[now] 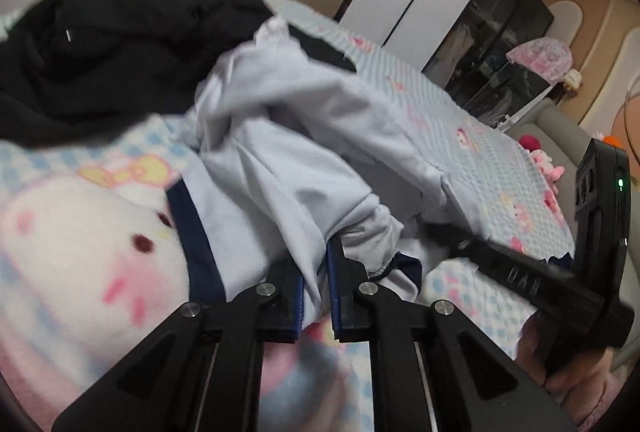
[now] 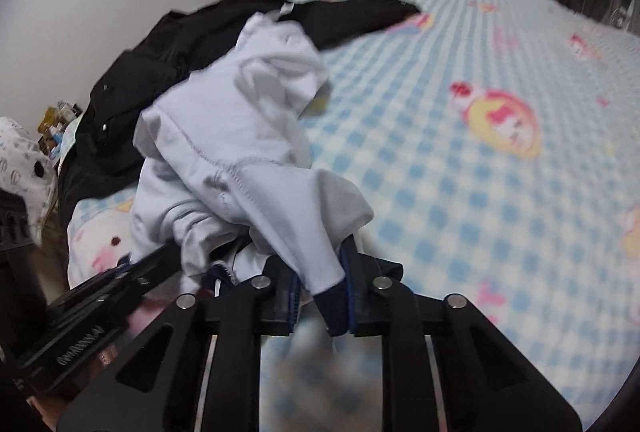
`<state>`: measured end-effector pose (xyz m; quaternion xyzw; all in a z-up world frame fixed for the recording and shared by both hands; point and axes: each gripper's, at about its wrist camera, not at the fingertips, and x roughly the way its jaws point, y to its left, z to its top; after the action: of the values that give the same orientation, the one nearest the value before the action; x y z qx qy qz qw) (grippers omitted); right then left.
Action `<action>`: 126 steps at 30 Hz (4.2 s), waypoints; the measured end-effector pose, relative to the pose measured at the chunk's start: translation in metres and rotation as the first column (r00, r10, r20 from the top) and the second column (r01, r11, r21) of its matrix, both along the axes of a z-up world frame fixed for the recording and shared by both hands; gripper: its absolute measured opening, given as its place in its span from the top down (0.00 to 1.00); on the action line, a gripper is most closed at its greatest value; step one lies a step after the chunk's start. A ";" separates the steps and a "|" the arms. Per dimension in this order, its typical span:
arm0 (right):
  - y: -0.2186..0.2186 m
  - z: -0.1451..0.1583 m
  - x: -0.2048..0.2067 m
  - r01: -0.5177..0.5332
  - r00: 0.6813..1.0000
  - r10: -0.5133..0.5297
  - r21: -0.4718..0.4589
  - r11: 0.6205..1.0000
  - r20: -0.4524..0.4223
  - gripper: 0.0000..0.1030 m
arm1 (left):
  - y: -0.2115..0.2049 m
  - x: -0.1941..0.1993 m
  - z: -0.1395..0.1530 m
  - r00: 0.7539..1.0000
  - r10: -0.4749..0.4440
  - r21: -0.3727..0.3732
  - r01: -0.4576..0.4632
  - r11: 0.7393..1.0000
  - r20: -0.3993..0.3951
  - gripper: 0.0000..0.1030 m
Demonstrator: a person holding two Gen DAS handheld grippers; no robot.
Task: Fold clothes
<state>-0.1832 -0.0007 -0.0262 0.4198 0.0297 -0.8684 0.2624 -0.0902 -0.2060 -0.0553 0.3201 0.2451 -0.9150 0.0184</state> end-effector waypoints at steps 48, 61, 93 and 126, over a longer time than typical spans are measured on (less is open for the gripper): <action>0.274 -0.025 0.101 0.535 0.839 -0.534 0.021 0.845 0.105 0.31 | 0.131 0.034 0.031 0.970 -0.188 -0.005 0.191 0.981 0.152 0.94; 0.288 -0.026 0.117 0.529 0.841 -0.504 -0.101 0.843 0.195 0.27 | 0.095 0.081 0.026 0.970 -0.228 0.064 0.224 0.973 0.080 0.66; 0.263 -0.043 0.100 0.492 0.858 -0.489 0.025 0.870 0.156 0.40 | 0.148 0.061 -0.023 0.815 -0.508 0.214 0.463 0.860 0.279 0.80; 0.272 0.060 0.089 0.413 0.903 -0.428 -0.330 0.849 0.029 0.89 | 0.045 0.026 0.071 0.982 -0.176 0.227 0.186 0.956 -0.064 0.88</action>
<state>-0.0939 0.2711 0.0335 0.3467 -0.2019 -0.9065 0.1312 -0.0644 -0.1611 0.0156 0.3212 0.3205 -0.8845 -0.1083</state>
